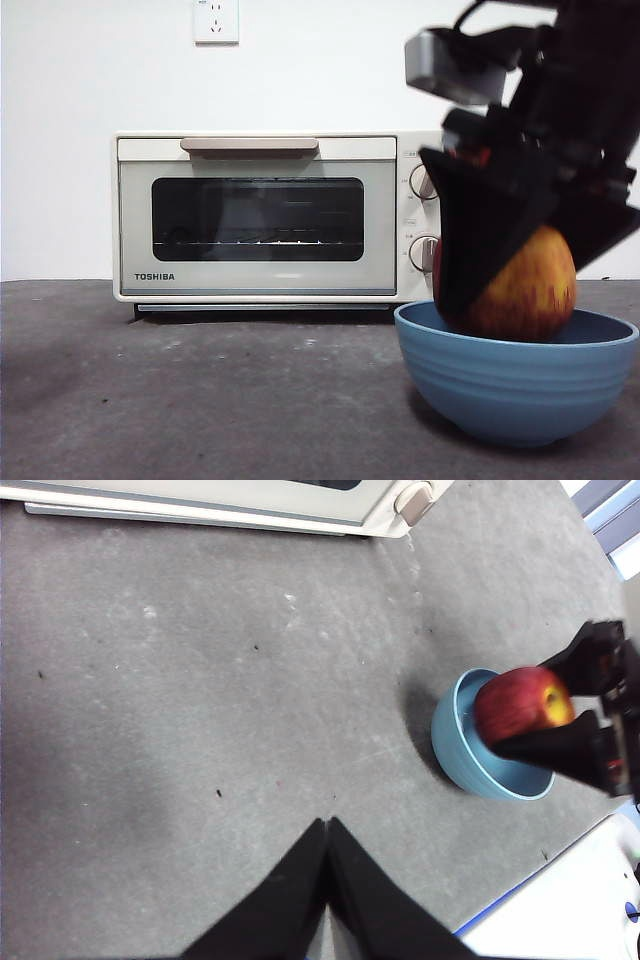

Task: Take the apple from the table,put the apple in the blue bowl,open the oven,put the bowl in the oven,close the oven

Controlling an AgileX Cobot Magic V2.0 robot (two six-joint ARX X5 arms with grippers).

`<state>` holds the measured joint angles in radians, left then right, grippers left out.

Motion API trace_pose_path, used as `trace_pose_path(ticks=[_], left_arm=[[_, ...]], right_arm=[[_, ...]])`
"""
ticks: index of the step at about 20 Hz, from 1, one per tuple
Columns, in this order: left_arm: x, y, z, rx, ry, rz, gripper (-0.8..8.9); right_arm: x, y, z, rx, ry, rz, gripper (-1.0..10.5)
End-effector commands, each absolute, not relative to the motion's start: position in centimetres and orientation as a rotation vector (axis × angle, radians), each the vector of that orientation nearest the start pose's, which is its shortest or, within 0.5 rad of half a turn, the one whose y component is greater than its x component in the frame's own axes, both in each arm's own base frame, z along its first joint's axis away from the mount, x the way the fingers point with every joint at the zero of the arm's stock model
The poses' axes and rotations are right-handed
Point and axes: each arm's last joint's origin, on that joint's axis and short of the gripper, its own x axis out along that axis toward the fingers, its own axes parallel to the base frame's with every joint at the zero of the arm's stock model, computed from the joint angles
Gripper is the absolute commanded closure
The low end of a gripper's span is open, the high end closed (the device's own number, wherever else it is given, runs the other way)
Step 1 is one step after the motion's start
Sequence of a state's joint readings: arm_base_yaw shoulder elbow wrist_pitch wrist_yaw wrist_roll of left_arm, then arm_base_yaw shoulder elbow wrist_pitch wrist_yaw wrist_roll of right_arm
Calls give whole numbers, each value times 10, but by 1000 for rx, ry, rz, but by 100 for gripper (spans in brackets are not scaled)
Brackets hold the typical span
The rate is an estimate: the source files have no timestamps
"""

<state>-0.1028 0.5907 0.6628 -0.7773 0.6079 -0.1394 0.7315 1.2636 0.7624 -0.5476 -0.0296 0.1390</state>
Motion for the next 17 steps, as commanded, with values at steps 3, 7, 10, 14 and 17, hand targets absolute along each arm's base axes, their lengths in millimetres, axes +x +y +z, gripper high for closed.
trace_pose_path(ticks=[3,7,10,14,17], left_arm=[[109,-28,274,-286,718,-649,806],[109,-28,274,-287,718,-649,806],[109,-28,274,-288,719,-649,806],[109,-28,274,-290,719,-648,806],[111,-28,276,-300,704,-645,806]], right_arm=[[172,157,192,-202,1025,616,594],[169,156,186,-193,1044,627,558],[169,157,186,-194,1041,626,521],[168,156,186,-197,1046,627,504],[170,157,189,-198,1022,627,504]])
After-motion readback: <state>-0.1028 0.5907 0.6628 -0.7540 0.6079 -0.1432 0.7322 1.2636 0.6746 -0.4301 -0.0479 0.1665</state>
